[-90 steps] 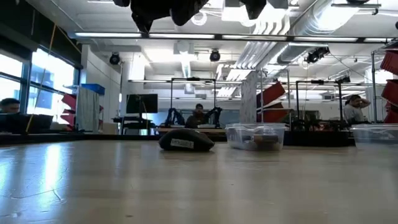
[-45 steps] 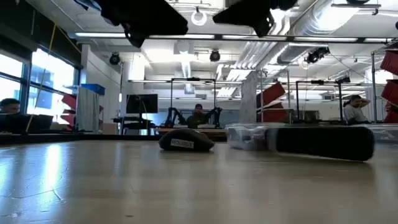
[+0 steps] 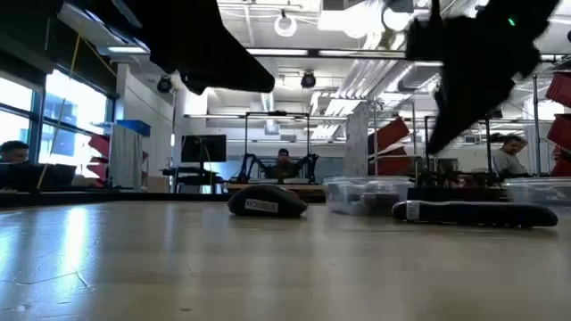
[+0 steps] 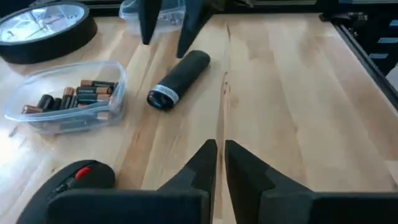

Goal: Insert battery
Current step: Remove the black cover of the remote

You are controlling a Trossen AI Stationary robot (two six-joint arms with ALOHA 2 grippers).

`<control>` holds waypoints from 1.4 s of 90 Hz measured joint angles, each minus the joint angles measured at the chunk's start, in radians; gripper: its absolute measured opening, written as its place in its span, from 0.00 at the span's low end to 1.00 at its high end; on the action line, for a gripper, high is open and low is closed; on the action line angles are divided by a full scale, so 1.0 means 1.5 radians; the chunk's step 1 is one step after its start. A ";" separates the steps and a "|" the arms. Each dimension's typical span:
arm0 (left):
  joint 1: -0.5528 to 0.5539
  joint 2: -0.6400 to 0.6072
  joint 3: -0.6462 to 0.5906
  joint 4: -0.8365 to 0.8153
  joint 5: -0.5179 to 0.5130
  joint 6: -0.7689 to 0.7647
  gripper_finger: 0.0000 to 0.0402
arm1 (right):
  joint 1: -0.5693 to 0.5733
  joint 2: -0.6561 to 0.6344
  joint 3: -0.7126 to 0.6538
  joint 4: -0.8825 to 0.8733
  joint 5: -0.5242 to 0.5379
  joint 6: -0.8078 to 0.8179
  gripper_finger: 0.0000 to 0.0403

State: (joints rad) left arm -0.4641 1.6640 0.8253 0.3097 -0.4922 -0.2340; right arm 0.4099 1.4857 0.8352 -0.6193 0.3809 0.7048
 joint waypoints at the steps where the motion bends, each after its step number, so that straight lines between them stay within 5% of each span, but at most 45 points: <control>1: 0.000 0.002 0.000 0.003 0.000 0.000 0.04 | 0.000 0.000 -0.006 0.001 -0.006 0.004 0.52; 24: 0.014 0.088 0.000 0.099 0.014 0.012 0.06 | 0.002 0.001 -0.102 0.111 -0.057 0.019 0.52; 47: 0.068 0.151 0.000 0.215 0.081 0.024 0.24 | -0.028 0.004 -0.162 0.224 -0.083 -0.045 0.52; 69: 0.092 0.148 0.009 0.220 0.093 0.063 0.38 | -0.043 0.047 -0.167 0.279 -0.079 -0.079 0.51; 87: 0.100 0.167 0.045 0.215 0.094 0.134 0.43 | -0.045 0.050 -0.165 0.307 -0.083 -0.103 0.36; 126: 0.155 0.282 0.217 0.079 0.149 0.152 0.52 | -0.031 0.054 -0.076 0.285 -0.114 -0.211 0.36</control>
State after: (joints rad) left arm -0.2321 2.0867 1.1510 0.4285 -0.2682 -0.0058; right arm 0.3630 1.5671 0.7205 -0.1925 0.2100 0.3878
